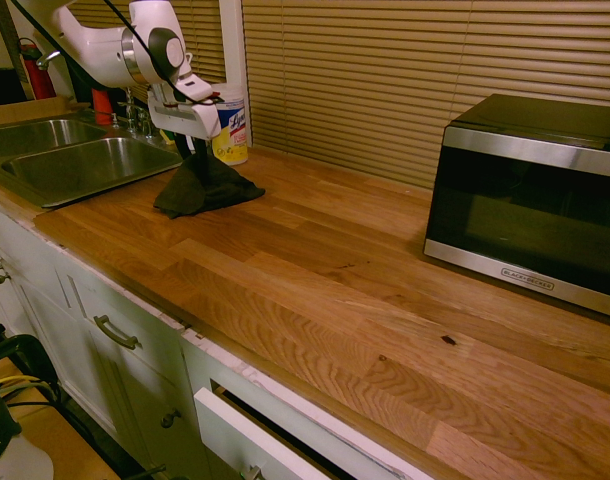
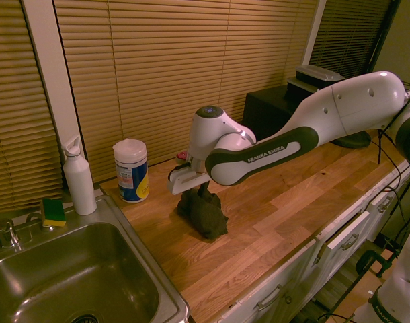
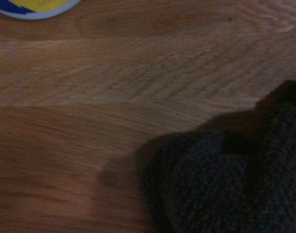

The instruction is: Clear the spill

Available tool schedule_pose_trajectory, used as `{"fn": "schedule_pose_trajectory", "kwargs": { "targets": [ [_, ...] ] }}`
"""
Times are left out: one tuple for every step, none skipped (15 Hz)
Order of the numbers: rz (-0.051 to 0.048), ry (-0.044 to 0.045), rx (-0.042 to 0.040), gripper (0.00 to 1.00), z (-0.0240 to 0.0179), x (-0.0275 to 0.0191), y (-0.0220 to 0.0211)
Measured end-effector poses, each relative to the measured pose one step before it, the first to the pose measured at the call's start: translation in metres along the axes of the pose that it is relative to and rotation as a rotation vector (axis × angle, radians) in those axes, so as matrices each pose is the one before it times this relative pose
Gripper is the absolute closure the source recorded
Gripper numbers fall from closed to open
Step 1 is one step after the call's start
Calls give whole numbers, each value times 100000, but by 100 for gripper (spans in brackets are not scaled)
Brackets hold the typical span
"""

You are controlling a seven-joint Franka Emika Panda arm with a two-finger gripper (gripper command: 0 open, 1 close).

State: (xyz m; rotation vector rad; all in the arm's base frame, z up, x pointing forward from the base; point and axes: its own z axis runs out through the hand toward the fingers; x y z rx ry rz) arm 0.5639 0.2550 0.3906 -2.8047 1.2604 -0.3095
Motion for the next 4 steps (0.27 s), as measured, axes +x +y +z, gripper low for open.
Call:
{"fn": "schedule_pose_trajectory", "kwargs": {
  "targets": [
    [89, 999, 549, 0, -1079, 128, 92],
    [177, 1300, 266, 0, -1145, 130, 135],
    [-4, 1133, 188, 0, -1142, 127, 165],
    [-44, 1051, 554, 0, -1176, 146, 161]
  ]
}}
